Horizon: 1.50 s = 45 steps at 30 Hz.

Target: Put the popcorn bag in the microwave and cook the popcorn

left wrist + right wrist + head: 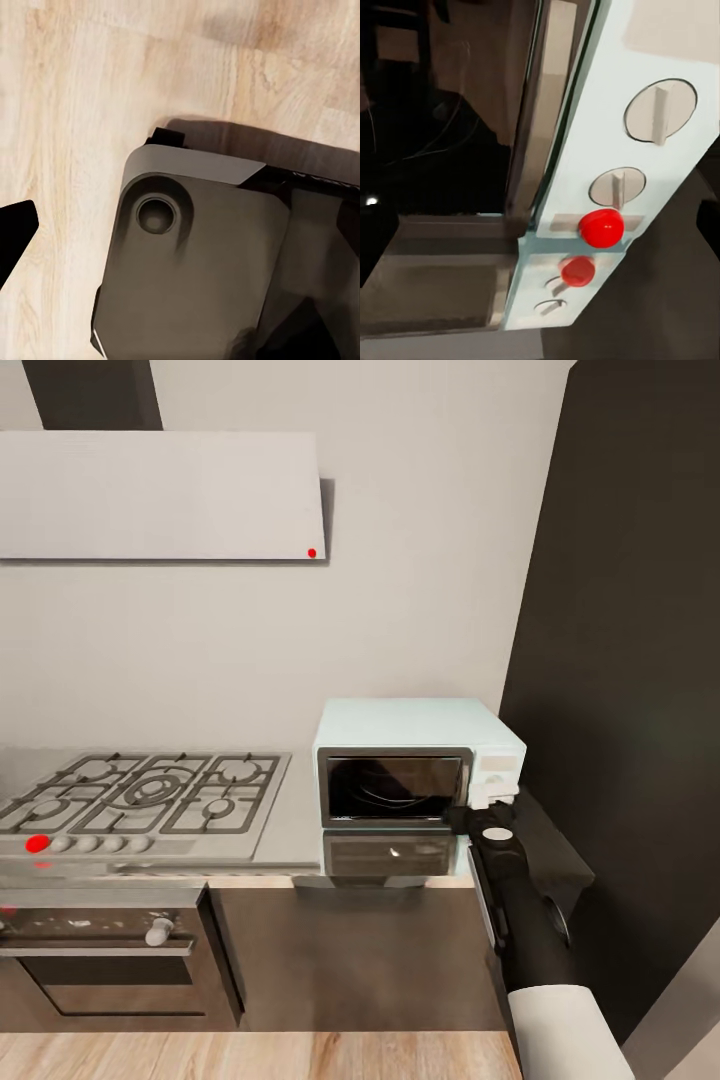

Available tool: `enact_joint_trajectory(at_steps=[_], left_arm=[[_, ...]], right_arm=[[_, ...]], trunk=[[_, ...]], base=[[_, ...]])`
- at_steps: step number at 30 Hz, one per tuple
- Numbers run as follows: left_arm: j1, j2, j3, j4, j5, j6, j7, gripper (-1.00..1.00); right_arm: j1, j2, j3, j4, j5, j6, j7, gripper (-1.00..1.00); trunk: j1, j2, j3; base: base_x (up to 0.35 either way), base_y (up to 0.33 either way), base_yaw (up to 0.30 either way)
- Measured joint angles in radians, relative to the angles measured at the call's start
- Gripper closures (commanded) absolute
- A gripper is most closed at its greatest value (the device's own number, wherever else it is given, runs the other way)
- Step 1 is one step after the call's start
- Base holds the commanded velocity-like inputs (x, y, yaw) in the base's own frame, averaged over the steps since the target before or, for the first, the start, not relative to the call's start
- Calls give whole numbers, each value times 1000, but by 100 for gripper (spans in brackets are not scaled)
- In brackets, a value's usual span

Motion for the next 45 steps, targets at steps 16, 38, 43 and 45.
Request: enact_joint_trajectory(at_steps=[16,38,43,45], left_arm=[[0,2,0,0,0,0,0,-100],[0,2,0,0,2,-2,0,-100],[0,2,0,0,2,-2,0,-100],[0,2,0,0,2,-2,0,-100]], right_arm=[[0,0,-2,4,-132,-44,8,-100],[0,-104,-6,67,-139,-77,3,-100],[0,-111,-27,66,-144,-78,3,-100],[0,-112,-65,66,-144,-78,5,-100]], trunk=[[0,0,0],[0,0,0],[0,0,0],[0,0,0]], base=[[0,35,0],[0,31,0],[0,0,0],[0,0,0]])
